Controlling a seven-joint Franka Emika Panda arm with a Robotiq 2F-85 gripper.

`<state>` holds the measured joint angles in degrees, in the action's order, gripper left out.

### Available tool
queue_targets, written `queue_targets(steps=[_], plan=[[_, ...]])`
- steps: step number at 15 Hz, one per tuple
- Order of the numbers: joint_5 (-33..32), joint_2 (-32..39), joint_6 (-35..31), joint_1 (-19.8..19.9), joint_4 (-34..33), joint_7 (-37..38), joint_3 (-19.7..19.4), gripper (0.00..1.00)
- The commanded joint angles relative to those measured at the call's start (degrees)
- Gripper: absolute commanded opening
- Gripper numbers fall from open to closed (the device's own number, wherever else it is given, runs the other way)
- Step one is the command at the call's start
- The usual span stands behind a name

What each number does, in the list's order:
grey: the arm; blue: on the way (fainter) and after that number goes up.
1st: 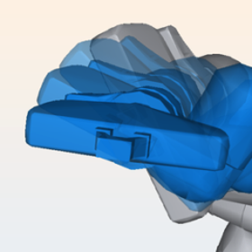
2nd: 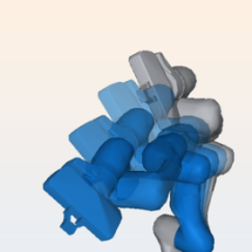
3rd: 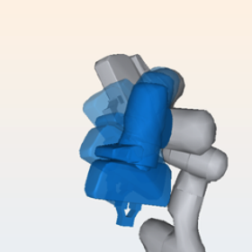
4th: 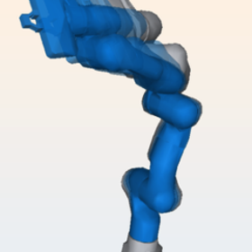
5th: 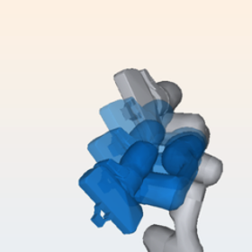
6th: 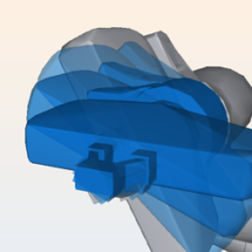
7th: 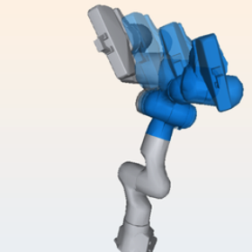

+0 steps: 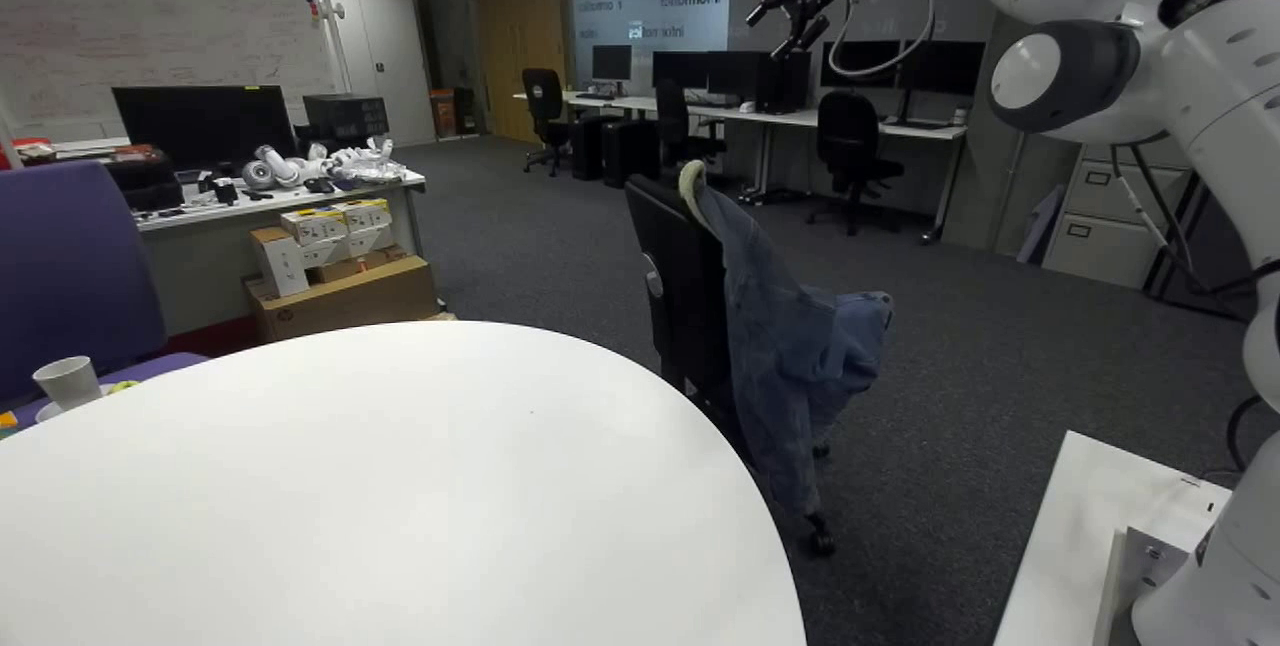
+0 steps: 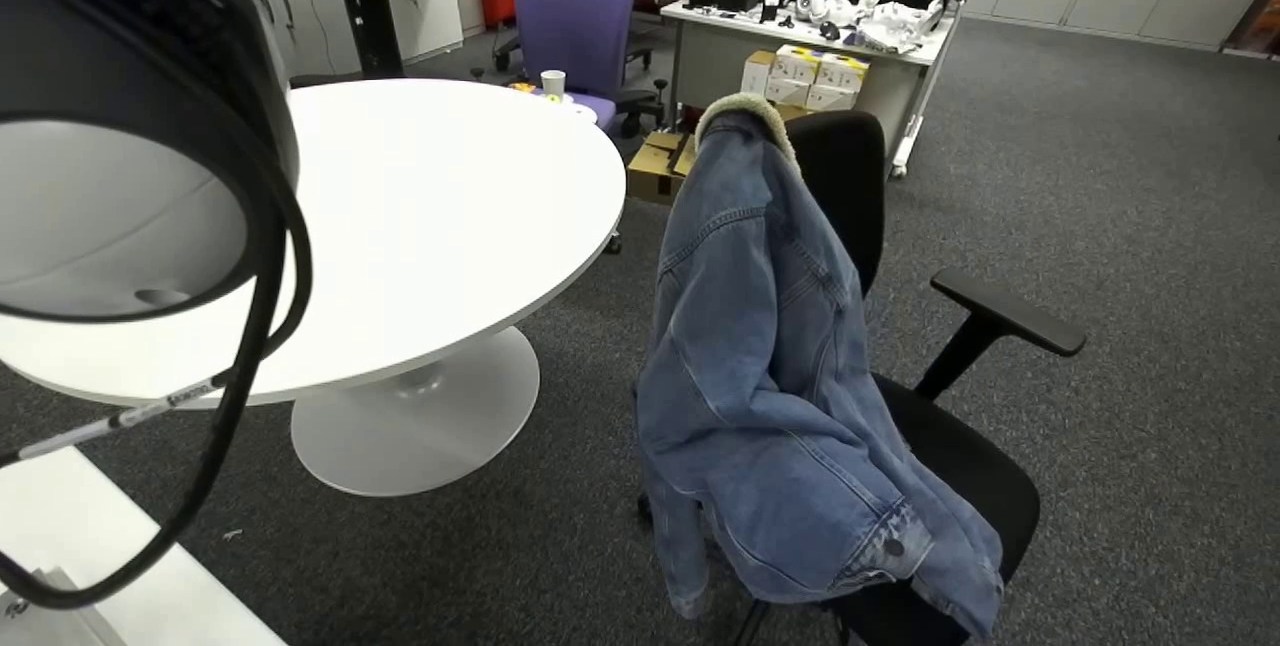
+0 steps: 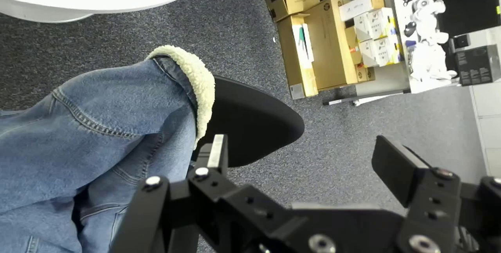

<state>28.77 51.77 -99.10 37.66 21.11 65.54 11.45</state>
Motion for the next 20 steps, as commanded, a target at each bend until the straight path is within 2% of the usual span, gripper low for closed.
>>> queue_targets(steps=[1,6,8,10,16,18,20], plan=[[-0.7,-1.3,-0.8,0.2,1.8,3.5,-1.1,1.00],[-4.5,-1.6,-0.9,-1.9,1.3,0.3,-3.4,1.00],[-5.8,-2.5,1.7,-2.9,2.1,2.2,-4.1,1.00],[-6.7,-2.7,3.6,-3.9,2.2,0.7,-4.4,1.00],[-7.3,-4.1,17.1,-5.9,2.6,-6.4,-4.4,1.00],[-9.0,-3.9,17.5,-7.1,1.8,-7.9,-5.9,1.00],[-7.5,-2.8,15.5,-6.7,1.8,-6.7,-5.2,1.00]])
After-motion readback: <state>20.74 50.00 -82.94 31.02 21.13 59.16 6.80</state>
